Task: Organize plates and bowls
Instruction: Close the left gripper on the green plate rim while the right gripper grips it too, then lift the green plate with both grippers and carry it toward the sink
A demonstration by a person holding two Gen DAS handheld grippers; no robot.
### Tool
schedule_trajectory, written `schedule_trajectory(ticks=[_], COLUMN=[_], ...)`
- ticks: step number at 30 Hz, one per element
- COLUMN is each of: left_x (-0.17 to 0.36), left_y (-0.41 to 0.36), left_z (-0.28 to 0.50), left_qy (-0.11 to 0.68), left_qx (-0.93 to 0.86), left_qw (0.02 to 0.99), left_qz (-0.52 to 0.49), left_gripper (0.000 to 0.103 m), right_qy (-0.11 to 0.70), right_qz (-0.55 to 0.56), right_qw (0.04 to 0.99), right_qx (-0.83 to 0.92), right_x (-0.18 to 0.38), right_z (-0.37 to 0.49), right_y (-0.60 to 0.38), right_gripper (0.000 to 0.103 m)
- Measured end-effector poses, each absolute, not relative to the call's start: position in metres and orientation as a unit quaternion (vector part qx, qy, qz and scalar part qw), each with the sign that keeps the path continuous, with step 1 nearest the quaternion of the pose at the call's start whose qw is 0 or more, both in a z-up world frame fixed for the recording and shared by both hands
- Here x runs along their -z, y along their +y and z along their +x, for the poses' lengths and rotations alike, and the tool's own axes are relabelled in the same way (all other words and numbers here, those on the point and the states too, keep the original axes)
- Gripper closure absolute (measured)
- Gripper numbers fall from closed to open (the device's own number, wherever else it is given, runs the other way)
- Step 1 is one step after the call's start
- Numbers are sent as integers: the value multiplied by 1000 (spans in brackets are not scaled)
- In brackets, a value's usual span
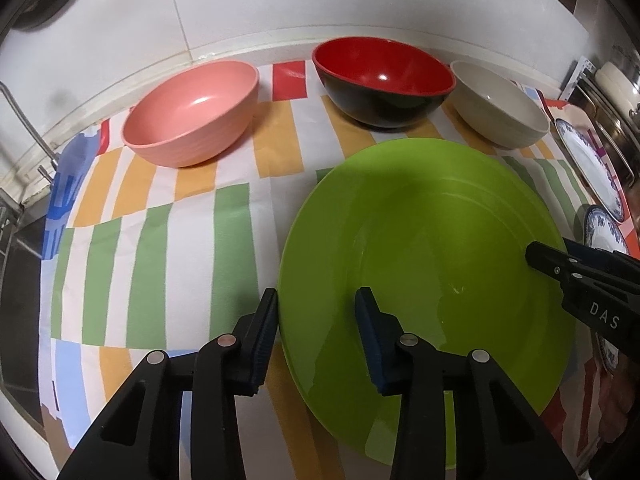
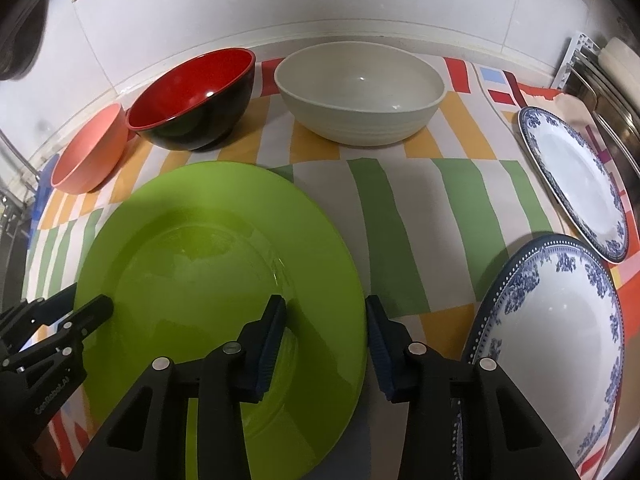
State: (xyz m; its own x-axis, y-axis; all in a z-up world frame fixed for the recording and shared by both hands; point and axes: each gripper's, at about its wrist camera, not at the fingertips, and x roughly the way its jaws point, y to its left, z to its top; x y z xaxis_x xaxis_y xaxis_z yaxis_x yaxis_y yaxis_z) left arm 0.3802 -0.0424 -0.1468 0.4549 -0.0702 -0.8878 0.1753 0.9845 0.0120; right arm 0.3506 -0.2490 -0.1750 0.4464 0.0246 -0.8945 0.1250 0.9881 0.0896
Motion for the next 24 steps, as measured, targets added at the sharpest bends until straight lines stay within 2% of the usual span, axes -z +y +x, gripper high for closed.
schedule_trajectory(ticks=[24], left_x=[113], left_y=[42], left_z=[302], left_qy=[490], left_qx=[-17], left_qw=[871], left_qz=[-17], left_gripper=[65], right_qy=[495], right_qz=[39], right_qw=[868], right_qx=[-23], right_x=[133], right_z=[316], right_y=[-176], right_gripper=[62])
